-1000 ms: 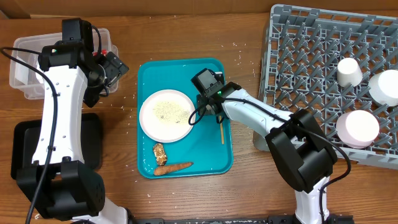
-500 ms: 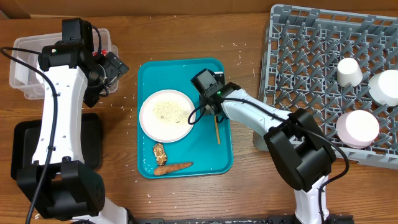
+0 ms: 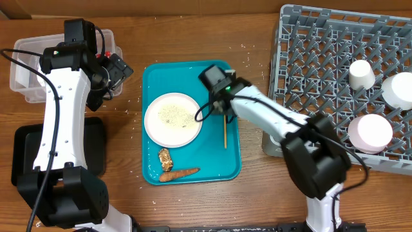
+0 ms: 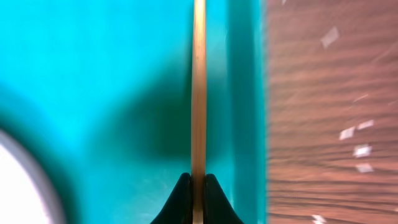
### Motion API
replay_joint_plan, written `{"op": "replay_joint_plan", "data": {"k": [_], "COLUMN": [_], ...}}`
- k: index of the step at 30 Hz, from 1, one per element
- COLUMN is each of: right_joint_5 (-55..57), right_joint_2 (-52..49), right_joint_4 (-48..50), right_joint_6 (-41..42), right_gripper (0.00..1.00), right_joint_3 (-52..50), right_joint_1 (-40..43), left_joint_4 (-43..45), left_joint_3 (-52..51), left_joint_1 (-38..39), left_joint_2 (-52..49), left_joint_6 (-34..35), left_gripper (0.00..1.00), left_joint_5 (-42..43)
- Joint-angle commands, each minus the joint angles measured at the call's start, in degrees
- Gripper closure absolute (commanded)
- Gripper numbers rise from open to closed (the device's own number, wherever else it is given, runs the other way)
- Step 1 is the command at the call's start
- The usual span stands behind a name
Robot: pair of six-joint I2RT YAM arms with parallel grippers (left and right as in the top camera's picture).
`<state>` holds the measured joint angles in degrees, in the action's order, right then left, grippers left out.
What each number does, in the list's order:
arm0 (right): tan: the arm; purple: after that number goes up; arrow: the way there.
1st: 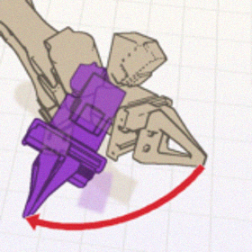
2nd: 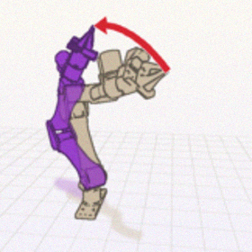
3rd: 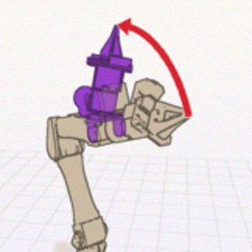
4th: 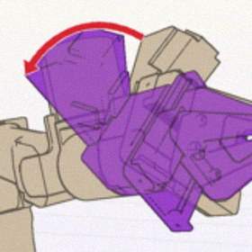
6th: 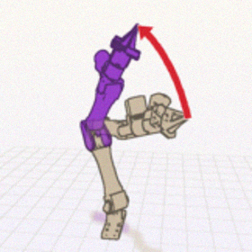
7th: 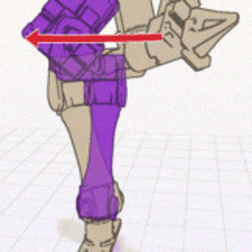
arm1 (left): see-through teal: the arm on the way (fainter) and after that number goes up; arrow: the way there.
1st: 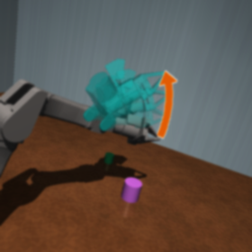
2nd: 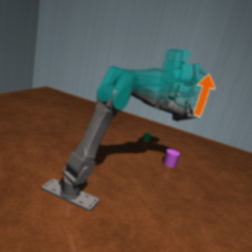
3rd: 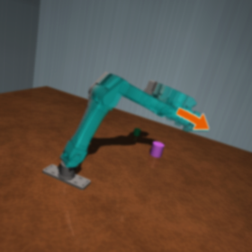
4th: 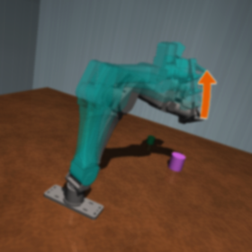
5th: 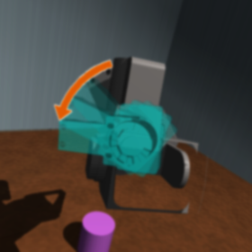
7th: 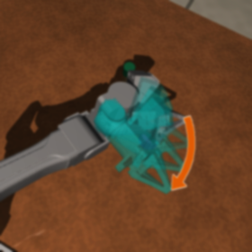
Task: Sort waste into correct bins and load items into the dishwasher
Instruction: 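Carry the chopstick to the rack's left edge and insert it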
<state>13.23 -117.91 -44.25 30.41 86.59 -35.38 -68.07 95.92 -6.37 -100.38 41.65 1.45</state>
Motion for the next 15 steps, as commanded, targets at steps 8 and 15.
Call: {"op": "replay_joint_plan", "data": {"k": [8, 15], "right_joint_5": [0.7, -11.9], "right_joint_2": [22.4, 22.4], "right_joint_4": [0.7, 3.5], "right_joint_6": [-3.9, -15.2], "right_gripper": [0.96, 0.96], "right_joint_3": [5.6, 5.2], "right_joint_1": [16.2, 27.3], "left_joint_4": [0.0, 0.0], "left_joint_3": [-0.2, -0.2], "left_joint_1": [0.4, 0.4], "left_joint_2": [1.0, 1.0], "left_joint_6": [0.4, 0.4], "left_gripper": [0.0, 0.0], "left_joint_5": [-0.4, -0.4]}}
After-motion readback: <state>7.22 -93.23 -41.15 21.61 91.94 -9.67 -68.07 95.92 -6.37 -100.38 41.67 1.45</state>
